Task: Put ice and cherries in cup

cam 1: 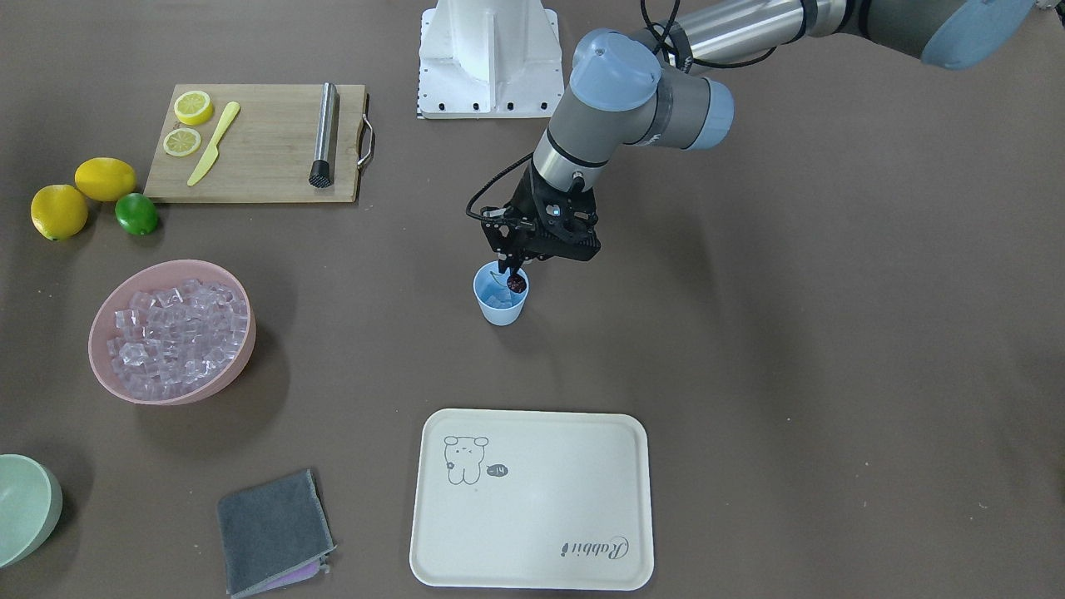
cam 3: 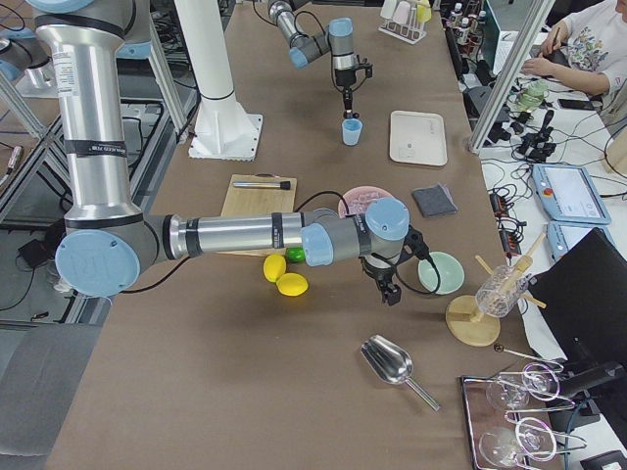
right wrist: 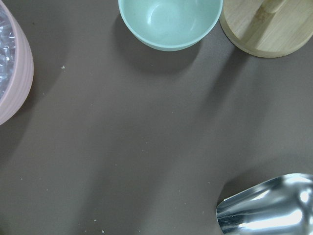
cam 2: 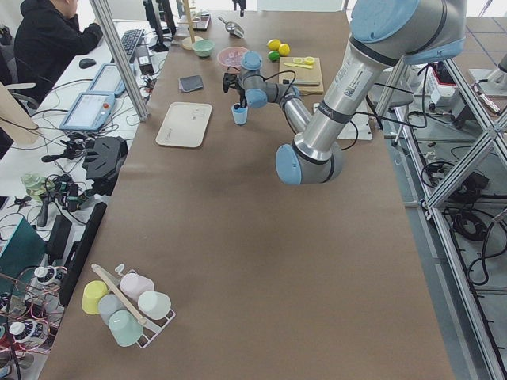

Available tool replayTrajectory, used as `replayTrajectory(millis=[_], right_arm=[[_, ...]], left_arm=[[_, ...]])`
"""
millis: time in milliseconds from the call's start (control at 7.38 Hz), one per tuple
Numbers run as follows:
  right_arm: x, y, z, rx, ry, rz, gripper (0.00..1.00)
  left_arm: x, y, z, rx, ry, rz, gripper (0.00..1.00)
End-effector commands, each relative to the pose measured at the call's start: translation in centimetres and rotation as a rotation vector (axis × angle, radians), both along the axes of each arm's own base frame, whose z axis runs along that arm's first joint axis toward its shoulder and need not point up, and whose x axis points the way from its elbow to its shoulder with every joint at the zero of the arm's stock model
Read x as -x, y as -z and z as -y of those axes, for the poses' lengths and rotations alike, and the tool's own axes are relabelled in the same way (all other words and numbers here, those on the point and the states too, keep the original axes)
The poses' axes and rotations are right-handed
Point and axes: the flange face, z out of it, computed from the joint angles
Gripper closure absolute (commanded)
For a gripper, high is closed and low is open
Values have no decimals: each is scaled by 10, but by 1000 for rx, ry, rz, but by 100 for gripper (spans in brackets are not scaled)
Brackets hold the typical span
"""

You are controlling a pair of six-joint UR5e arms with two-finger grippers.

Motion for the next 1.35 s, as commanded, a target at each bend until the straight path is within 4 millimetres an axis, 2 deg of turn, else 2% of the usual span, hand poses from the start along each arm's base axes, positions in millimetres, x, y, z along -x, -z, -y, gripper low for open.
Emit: replayTrajectory(millis=[0,135,271,406,542,677,948,1084,1219], right_arm=[[0,-3,-2,7,-1,-1,2],[-1,-4,-4,9,-2,-1,2],[-1,-5,-4,11,-2,-2,2],[-1,-7,-5,13,-1,-2,2],[-1,-6,-5,12,-2,-2,2],[-1,-5,-5,11,-2,-2,2],[-1,-6,-4,14,-5,-7,2],[-1,-4,-2,11,-7,-7,2],[-1,-4,-2,11,-8,-8,2]], left_arm=[[-8,4,-3,-4,-3,1,17],[-13,5,-5,-21,24,8,3],[-10,9,-6,-24,28,2,3],[2,15,-10,-35,29,-16,3],[25,7,-9,-40,44,-22,3],[57,-19,3,-17,45,-10,3],[142,-88,59,-22,4,58,3],[180,-128,72,-15,22,104,3],[219,-178,78,-51,9,174,3]])
